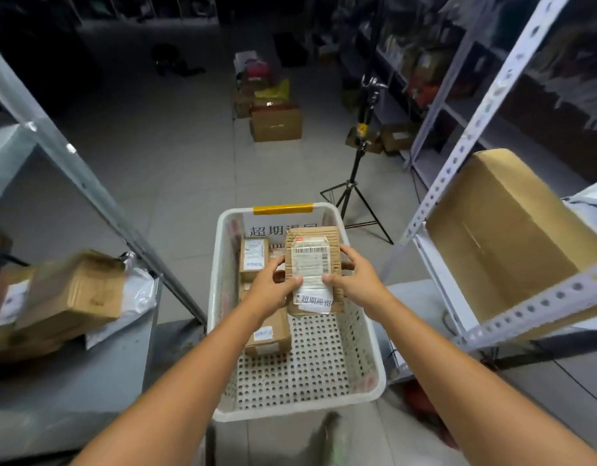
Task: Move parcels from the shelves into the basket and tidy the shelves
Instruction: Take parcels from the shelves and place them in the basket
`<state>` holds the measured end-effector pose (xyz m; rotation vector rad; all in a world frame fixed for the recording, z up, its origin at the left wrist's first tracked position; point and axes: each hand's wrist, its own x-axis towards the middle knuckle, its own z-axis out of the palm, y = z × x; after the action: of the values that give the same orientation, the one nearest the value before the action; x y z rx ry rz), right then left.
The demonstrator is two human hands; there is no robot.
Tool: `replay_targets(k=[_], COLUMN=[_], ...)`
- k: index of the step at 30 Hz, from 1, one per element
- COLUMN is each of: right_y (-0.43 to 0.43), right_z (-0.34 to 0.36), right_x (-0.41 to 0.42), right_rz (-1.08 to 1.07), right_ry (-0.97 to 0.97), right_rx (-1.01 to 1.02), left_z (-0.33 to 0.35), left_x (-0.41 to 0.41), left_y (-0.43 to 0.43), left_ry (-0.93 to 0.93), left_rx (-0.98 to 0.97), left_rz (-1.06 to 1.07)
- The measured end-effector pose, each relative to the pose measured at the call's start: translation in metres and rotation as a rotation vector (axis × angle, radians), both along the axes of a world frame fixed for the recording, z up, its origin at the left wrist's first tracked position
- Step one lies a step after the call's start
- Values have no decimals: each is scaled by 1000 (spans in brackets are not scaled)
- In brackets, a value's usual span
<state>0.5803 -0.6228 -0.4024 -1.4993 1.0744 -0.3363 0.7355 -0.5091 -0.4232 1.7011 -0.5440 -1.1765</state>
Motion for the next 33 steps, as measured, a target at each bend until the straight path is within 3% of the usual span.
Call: replay_targets(k=[9,19,33], right_y=[-76,-62,-90], right_z=[-114,-235,-330], right_x=[27,33,31], right_rz=[76,7,-32], right_ry=[79,206,313], right_rx=[119,203,183], left_z=[-110,-254,-338], left_x=[10,13,-15], left_y=[-63,-64,-104], left_ry=[64,160,209], left_rx=[142,304,323], left_rz=[114,106,146])
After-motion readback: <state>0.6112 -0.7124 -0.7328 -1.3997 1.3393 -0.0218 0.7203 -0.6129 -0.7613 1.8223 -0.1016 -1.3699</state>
